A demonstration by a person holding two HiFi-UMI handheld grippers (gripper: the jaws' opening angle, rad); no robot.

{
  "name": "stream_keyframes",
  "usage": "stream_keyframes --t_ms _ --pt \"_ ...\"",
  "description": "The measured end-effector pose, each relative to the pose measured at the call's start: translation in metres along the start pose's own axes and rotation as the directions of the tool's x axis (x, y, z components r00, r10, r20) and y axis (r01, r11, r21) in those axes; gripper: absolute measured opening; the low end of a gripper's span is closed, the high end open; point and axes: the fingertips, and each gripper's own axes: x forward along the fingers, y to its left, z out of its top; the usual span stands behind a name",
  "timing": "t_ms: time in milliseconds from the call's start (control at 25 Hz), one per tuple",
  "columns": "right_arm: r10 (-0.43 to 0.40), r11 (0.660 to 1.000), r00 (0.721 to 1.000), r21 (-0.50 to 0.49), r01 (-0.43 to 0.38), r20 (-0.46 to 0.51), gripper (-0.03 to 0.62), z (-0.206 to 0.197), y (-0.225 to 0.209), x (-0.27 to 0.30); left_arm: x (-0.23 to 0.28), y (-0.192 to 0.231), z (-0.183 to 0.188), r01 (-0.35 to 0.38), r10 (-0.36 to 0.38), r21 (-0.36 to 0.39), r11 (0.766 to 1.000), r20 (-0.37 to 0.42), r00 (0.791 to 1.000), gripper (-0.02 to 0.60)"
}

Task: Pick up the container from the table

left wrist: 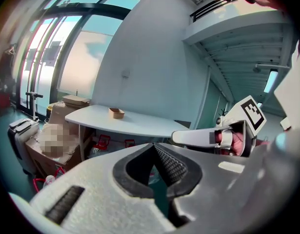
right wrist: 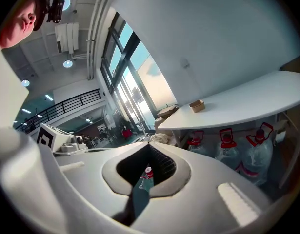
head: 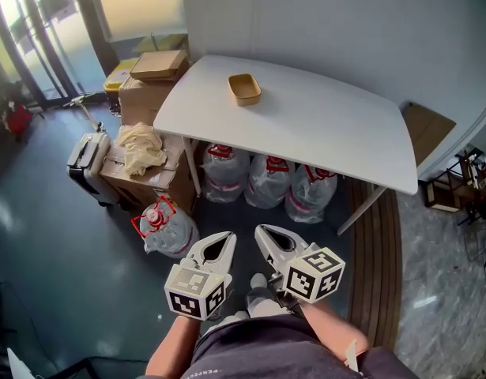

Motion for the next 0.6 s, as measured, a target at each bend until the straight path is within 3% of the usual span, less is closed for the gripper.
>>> stream_keyframes --t_ms 320,600 --pt "0.069 0.997 0.998 -0.034 -0.068 0.005 0.002 0.057 -0.045 0.038 0.066 0.015 0.046 -0.014 0.013 0.019 1.0 0.034 0.999 -0.005" --pt "0.084 0.996 0.996 -0.033 -0.084 -0.012 0.002 0.078 -0.088 0.059 0.112 0.031 0.068 -0.047 0.046 0.03 0.998 0.037 0.998 -0.005"
